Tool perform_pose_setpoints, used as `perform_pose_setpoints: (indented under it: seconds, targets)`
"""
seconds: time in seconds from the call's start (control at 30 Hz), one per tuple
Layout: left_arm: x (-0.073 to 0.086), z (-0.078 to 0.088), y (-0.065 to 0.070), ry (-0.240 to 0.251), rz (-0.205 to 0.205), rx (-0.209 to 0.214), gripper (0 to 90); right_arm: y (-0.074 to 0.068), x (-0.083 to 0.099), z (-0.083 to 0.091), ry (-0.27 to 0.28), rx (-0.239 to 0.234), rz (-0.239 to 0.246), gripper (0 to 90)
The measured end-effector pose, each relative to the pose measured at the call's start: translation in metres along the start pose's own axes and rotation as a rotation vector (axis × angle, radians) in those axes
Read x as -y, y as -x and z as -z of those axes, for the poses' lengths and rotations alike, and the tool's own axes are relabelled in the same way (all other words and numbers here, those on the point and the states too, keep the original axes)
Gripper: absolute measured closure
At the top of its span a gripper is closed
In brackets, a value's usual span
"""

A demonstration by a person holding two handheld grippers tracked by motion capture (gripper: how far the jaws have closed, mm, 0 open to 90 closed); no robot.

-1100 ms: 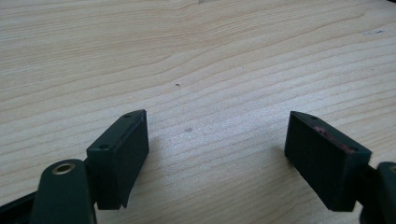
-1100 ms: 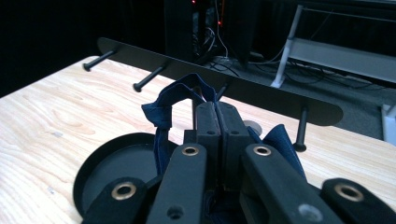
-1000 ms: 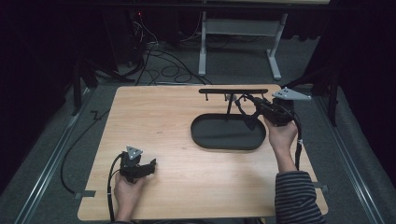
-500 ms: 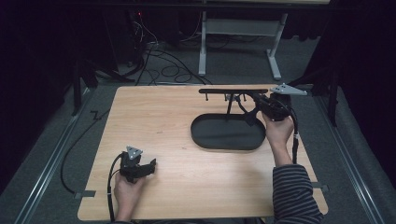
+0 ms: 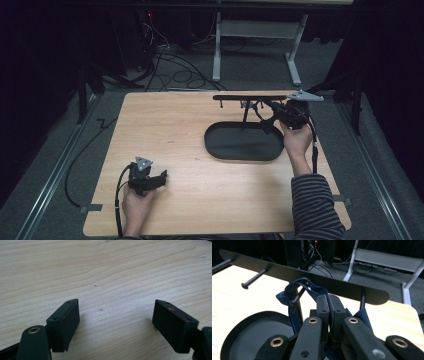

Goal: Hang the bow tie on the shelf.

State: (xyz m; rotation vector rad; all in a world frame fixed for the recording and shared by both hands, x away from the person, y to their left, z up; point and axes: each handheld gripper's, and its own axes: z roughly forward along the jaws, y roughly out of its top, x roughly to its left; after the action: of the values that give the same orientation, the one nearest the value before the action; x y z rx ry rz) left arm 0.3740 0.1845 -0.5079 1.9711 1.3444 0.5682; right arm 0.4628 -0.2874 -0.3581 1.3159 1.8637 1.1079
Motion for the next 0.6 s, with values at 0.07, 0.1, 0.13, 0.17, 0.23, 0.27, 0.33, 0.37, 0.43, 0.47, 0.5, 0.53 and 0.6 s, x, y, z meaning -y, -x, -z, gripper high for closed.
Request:
perform_pose_setpoints:
  seconds: [0.07, 0.1, 0.13, 0.17, 0.23, 0.27, 0.33, 0.37, 0.43, 0.47, 0.5, 0.53, 0.6]
  targets:
    - [0.0, 0.0, 0.0, 0.0, 0.0, 0.0, 22.3, -0.0004, 0.0006, -0.0015, -0.008, 0.001, -0.002, 88.9]
    - [0.0, 0.0, 0.0, 0.0, 0.0, 0.0, 22.3, -0.0006, 0.0006, -0.0018, -0.01, 0.003, 0.001, 88.9]
    - [0.0, -0.0001, 0.0001, 0.002, 0.002, -0.001, 22.4, -0.001, 0.0008, -0.0027, -0.016, 0.004, -0.003, 88.7]
    - [0.0, -0.0002, 0.0001, 0.002, 0.003, -0.001, 22.4, -0.001, 0.0008, -0.0027, -0.016, 0.004, -0.003, 88.7]
    - [0.0, -0.0002, 0.0001, 0.002, 0.003, -0.001, 22.4, -0.0009, 0.0015, -0.0044, -0.025, 0.007, -0.001, 88.5]
    - [-0.0001, -0.0001, 0.0, 0.001, 0.001, -0.001, 22.4, -0.001, 0.0019, -0.0053, -0.032, 0.007, -0.003, 88.4]
    - [-0.0001, -0.0001, -0.0001, 0.001, 0.001, -0.001, 22.4, -0.0009, 0.0025, -0.0069, -0.038, 0.007, -0.001, 88.2]
    - [-0.0001, -0.0001, 0.0, 0.001, 0.001, -0.001, 22.4, -0.0013, 0.0026, -0.0072, -0.041, 0.008, -0.004, 87.9]
    - [0.0, -0.0001, -0.0001, 0.001, 0.001, -0.001, 22.4, -0.0016, 0.0028, -0.0075, -0.043, 0.006, -0.002, 87.1]
    - [-0.0001, -0.0001, -0.0001, 0.001, 0.001, -0.001, 22.4, -0.0019, 0.0029, -0.0077, -0.046, 0.006, -0.001, 86.2]
    - [-0.0001, -0.0001, 0.0, 0.001, 0.001, -0.001, 22.4, -0.0021, 0.0031, -0.0082, -0.049, 0.005, -0.002, 85.0]
    - [0.0, -0.0001, -0.0001, 0.001, 0.001, 0.0, 22.4, -0.0018, 0.0032, -0.0085, -0.052, 0.005, -0.004, 84.1]
    - [0.0, 0.0, -0.0001, 0.0, 0.001, 0.0, 22.3, -0.0007, 0.0036, -0.009, -0.052, 0.0, -0.015, 82.9]
